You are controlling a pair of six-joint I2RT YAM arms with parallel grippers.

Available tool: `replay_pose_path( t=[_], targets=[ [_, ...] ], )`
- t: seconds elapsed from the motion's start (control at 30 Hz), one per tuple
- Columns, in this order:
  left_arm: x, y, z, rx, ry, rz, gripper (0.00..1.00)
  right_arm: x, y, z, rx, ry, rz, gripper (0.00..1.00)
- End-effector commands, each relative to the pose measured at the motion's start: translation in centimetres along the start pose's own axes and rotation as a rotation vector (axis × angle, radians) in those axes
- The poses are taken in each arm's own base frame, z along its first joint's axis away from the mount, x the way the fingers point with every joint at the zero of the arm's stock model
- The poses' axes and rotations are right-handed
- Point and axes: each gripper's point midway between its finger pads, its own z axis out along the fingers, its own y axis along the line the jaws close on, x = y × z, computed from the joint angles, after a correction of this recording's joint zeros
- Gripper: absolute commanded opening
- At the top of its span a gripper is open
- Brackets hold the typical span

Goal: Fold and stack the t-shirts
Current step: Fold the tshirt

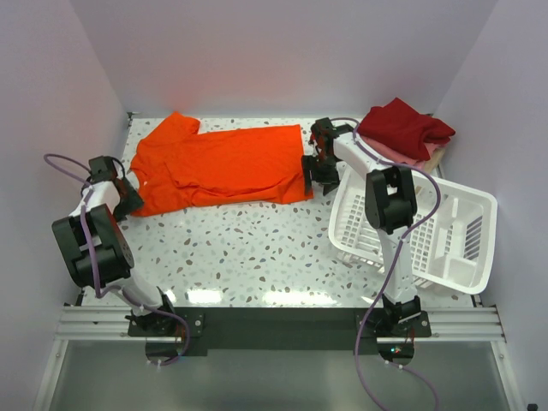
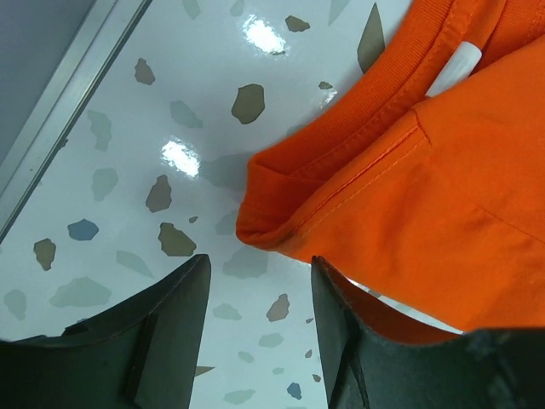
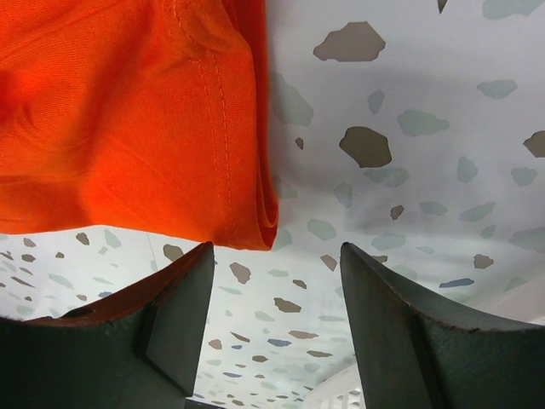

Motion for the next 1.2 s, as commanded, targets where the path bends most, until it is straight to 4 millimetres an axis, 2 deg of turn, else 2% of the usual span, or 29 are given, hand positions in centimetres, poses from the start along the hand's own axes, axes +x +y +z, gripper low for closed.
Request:
replay_pose_path(
  t=[0.0, 0.1, 0.2, 0.33, 0.4, 0.53, 0.73, 0.87, 1.0, 1.17],
  targets=[
    [-1.9, -0.9, 0.4, 0.042, -0.060, -0.036, 0.55, -1.6, 0.5, -2.0, -0.010, -0.072, -0.025, 0.64],
    [-1.4, -1.1, 1.0, 0.051, -0.049, -0.050, 0.55, -1.6, 0.5, -1.5, -0.012, -0.067, -0.025, 0.63],
    [-0.7, -1.1, 1.6, 0.051, -0.030, -0.059, 0.49, -1.4, 0.4, -0.7, -0.010, -0.055, -0.016, 0.60],
    [-0.1, -0.9, 1.9, 0.042, -0.010, -0.056, 0.36, -1.0, 0.6, 0.0, -0.017, -0.036, -0.012, 0.45],
    [0.1, -0.8, 1.9, 0.037, -0.007, -0.045, 0.33, -0.9, 0.9, 0.0, -0.020, -0.035, -0.015, 0.38],
    [0.5, -0.6, 2.1, 0.034, 0.001, -0.039, 0.24, -0.6, 1.1, 0.2, -0.025, -0.028, -0.019, 0.31],
    [0.7, -0.7, 2.4, 0.047, 0.006, -0.054, 0.00, 0.0, 0.9, 1.1, -0.019, -0.004, -0.019, 0.17],
    [0.4, -0.5, 2.4, 0.051, 0.004, -0.058, 0.00, 0.2, 1.3, 1.5, -0.048, 0.011, -0.016, 0.12],
    [-0.2, 0.1, 2.0, 0.045, -0.012, -0.067, 0.00, 0.4, 1.6, 1.7, -0.064, 0.019, -0.009, 0.00],
    [-1.6, 1.4, 1.1, 0.031, -0.044, -0.072, 0.00, 0.7, 0.3, 1.6, 0.009, 0.027, -0.018, 0.00]
  ],
)
